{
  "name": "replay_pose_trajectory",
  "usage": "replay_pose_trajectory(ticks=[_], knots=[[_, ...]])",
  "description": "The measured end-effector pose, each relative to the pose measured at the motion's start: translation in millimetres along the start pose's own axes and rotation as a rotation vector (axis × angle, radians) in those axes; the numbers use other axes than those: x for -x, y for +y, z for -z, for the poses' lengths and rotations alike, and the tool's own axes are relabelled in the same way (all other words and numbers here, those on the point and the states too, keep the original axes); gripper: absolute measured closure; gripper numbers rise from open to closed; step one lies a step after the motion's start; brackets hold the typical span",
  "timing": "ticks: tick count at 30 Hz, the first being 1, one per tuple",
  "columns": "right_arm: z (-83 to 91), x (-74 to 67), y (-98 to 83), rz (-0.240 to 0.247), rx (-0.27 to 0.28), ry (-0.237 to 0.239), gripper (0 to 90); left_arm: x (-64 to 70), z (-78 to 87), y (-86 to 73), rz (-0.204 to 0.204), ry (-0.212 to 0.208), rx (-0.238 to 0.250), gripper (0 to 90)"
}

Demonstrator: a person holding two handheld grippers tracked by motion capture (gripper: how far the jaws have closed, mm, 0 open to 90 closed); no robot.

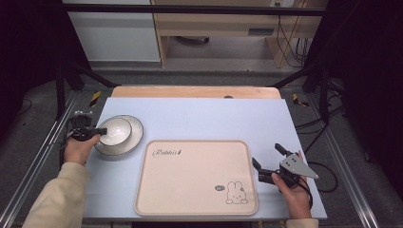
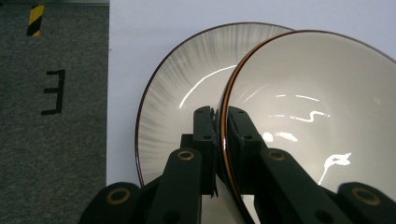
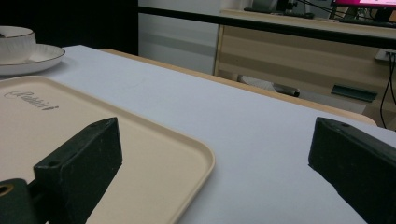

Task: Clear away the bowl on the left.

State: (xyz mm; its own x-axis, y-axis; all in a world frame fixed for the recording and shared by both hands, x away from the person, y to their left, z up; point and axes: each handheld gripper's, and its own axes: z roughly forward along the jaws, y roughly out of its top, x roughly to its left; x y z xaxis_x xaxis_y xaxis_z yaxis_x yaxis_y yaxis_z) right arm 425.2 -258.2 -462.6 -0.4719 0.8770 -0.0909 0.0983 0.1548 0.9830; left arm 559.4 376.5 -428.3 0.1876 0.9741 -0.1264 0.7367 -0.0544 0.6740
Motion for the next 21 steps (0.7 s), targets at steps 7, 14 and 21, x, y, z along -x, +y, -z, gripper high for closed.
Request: replay_pose_trajectory(ticks=[7,14,21], knots=[[3.1,-4.7,2.0,0.016,0.003,0.002,3.0,11.9,22.4,-0.4,-0.027,0.005,0.073,81.9],[3.3,-5.6,1.4,0.023,-0.002,-0.004,2.9,26.7,41.5,2.1,-0.073,-0.025,0.111,81.9],[1.0,-5.0,0.8,0.025,-0.003,0.004,3.0,37.5,44.6,4.0,-0.084,-0.067,0.118,81.9]])
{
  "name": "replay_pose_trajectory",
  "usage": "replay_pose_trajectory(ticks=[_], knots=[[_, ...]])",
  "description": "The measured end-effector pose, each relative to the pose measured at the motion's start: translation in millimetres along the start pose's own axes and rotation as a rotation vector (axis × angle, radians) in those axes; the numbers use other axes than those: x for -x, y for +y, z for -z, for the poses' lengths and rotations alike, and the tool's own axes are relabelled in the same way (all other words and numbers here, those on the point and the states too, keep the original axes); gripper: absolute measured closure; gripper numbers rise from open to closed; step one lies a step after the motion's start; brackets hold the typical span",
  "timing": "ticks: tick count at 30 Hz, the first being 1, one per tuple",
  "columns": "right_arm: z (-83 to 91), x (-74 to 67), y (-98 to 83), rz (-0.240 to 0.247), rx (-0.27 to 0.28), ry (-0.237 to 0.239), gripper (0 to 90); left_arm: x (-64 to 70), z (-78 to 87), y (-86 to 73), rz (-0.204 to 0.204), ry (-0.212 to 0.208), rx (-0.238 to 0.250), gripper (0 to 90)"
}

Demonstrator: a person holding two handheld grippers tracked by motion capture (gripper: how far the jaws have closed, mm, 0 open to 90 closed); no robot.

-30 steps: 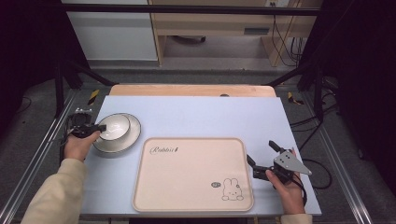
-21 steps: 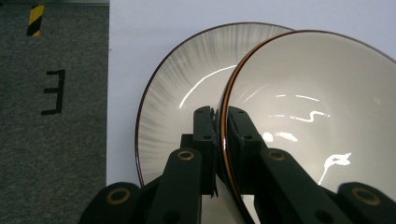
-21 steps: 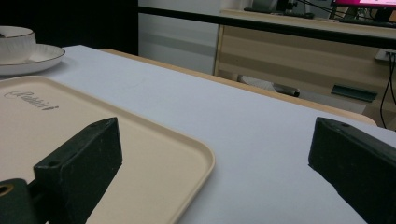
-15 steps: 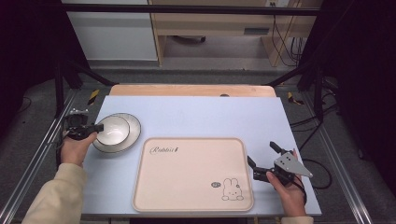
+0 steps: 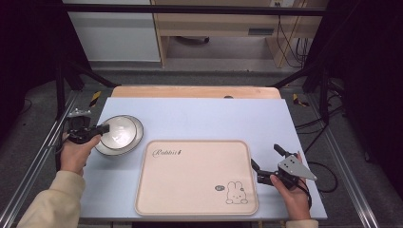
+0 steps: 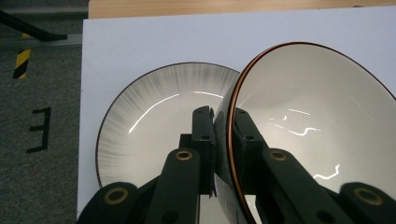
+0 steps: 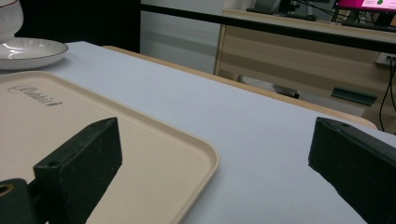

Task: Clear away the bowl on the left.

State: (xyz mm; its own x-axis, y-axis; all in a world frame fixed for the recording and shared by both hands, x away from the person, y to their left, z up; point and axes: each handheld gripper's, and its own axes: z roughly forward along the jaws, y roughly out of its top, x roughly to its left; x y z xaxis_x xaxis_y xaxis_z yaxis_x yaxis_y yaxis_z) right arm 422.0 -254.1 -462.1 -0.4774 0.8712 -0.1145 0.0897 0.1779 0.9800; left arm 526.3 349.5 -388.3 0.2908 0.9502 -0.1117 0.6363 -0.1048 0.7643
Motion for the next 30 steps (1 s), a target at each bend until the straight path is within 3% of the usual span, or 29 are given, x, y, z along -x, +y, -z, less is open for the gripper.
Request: replay_pose_trajectory(ticks=[12,30], knots=[[-1.3,-1.6,0.1,0.001,-0.003,0.002,3.0,12.5,-1.3,-0.8,-0.042,-0.022,-0.02,81.8],[-2.0,-2.8,0.3,0.008,-0.005,0.007,4.9,30.8,-6.0,-2.2,-0.054,-0.064,-0.011,81.8]])
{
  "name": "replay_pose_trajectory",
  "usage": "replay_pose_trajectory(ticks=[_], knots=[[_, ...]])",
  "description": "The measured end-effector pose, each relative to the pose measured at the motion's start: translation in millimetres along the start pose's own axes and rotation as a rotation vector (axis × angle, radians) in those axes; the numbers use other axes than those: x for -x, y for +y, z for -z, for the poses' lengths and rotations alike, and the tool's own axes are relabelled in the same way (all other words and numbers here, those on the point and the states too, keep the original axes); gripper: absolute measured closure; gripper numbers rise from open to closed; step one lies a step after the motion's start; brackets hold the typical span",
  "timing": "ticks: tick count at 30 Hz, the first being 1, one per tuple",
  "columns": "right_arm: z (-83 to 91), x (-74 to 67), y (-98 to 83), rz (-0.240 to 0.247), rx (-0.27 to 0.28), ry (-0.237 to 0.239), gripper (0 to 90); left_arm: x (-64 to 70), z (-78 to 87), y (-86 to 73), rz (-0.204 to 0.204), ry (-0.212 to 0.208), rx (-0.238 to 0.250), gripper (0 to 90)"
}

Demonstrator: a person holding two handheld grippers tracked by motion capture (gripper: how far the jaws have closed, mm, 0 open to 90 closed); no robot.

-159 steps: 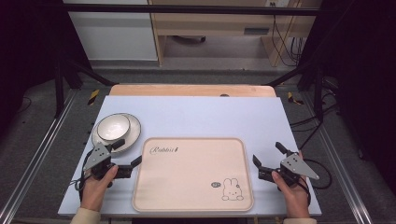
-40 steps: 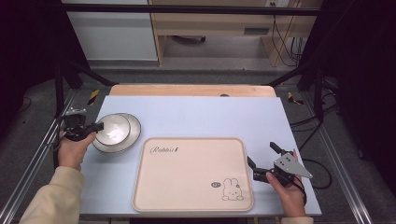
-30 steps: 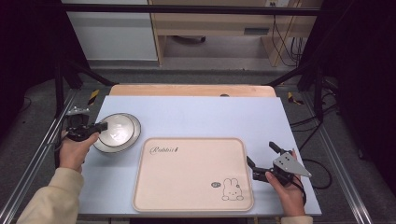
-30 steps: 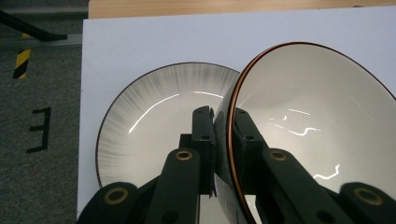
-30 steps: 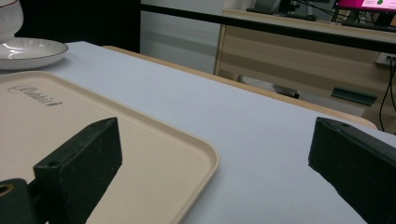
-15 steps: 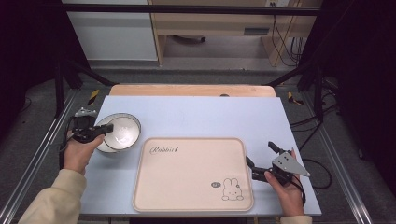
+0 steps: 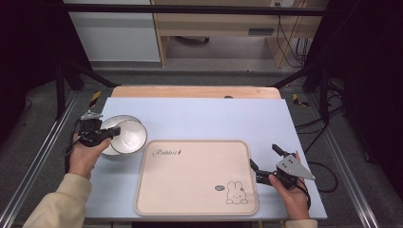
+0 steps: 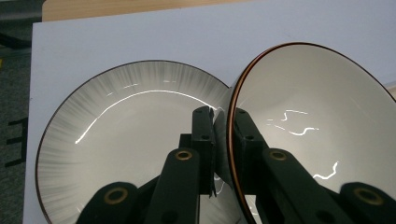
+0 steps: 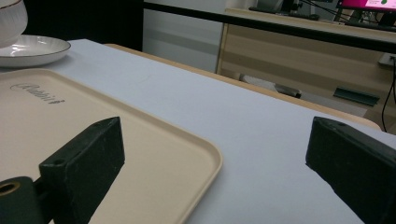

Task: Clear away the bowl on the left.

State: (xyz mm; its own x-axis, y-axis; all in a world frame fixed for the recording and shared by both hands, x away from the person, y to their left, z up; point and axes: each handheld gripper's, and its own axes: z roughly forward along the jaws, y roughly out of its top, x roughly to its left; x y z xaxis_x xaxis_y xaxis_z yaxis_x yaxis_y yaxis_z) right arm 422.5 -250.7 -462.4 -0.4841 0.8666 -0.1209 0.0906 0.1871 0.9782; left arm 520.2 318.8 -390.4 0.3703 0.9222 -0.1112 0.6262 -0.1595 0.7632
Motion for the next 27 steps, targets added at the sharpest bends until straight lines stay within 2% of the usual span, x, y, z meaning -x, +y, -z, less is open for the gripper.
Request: replay_pose_trajectory(ticks=[10,16,23,27], knots=[[1.5,-0.1,2.3,0.006,0.018,-0.005,4.8,15.0,-1.5,1.8,-0.021,-0.029,0.009,81.7],[2.1,1.0,2.4,-0.027,0.009,-0.003,5.6,26.9,-3.9,5.0,-0.036,-0.056,0.009,81.7],[3.1,2.2,2.9,-0.025,0.017,-0.013,6.2,44.2,-10.2,7.1,-0.046,-0.092,0.009,81.7],[3.7,2.6,3.2,-0.033,0.02,-0.017,4.9,56.7,-14.7,7.8,-0.072,-0.112,-0.003,81.7]])
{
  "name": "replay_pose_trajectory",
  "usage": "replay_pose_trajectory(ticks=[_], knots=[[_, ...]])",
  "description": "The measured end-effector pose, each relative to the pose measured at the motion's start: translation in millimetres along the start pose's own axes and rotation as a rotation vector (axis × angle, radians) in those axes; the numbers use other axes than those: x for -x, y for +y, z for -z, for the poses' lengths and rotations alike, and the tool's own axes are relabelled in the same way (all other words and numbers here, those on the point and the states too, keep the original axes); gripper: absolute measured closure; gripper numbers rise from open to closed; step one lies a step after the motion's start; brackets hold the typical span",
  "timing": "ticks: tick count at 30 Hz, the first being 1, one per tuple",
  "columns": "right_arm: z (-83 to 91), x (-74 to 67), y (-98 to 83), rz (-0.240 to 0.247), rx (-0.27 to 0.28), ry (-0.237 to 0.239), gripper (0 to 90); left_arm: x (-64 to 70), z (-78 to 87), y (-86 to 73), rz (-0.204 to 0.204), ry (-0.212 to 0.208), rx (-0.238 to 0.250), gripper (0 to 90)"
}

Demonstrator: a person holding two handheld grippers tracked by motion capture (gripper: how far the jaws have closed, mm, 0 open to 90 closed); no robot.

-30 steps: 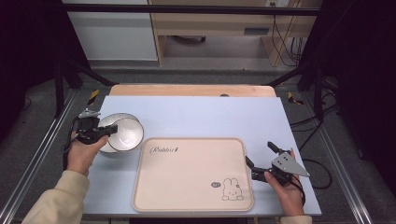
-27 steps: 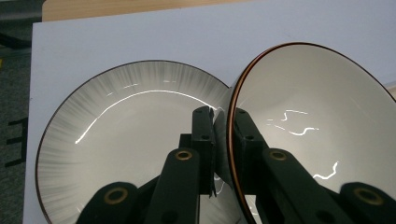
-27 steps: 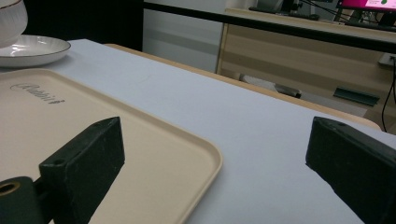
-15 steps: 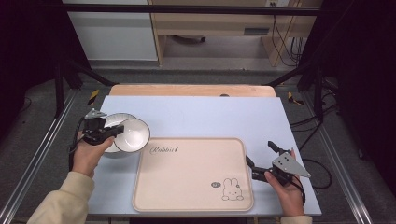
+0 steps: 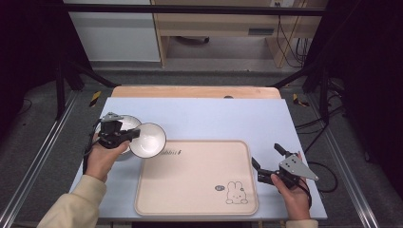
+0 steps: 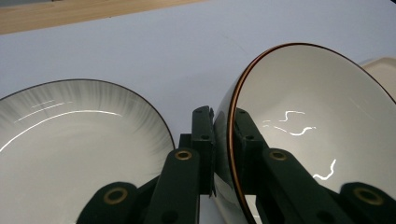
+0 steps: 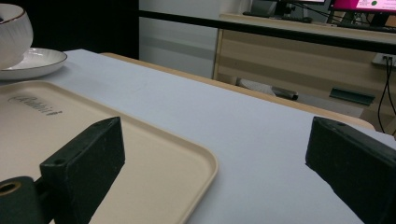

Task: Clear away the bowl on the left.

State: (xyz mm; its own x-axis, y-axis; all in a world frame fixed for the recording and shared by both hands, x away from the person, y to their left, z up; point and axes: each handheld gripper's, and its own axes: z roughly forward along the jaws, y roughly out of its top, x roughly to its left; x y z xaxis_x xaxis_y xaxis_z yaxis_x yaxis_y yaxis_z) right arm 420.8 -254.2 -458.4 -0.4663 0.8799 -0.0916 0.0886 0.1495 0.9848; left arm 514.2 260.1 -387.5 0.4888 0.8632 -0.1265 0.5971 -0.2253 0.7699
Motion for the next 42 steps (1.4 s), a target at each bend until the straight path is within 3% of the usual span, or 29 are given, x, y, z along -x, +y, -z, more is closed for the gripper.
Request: replay_pose_trajectory(ticks=[5,11,15,26,42], knots=[[0.6,-0.4,0.7,0.017,0.018,0.007,5.3,9.0,-4.8,1.1,-0.022,-0.017,-0.008,81.7],[1.8,-0.5,1.7,0.024,0.044,0.015,5.3,17.3,-9.1,0.7,-0.013,-0.046,-0.011,81.6],[3.3,0.9,2.2,0.025,0.061,0.016,5.3,26.4,-12.8,0.5,-0.028,-0.066,-0.024,81.5],[3.2,-0.3,2.0,0.035,0.059,0.024,5.4,43.4,-21.6,-2.9,-0.034,-0.116,-0.03,81.2],[3.9,0.0,2.2,0.04,0.061,0.031,5.4,63.5,-33.6,-5.0,-0.056,-0.156,-0.056,81.2]])
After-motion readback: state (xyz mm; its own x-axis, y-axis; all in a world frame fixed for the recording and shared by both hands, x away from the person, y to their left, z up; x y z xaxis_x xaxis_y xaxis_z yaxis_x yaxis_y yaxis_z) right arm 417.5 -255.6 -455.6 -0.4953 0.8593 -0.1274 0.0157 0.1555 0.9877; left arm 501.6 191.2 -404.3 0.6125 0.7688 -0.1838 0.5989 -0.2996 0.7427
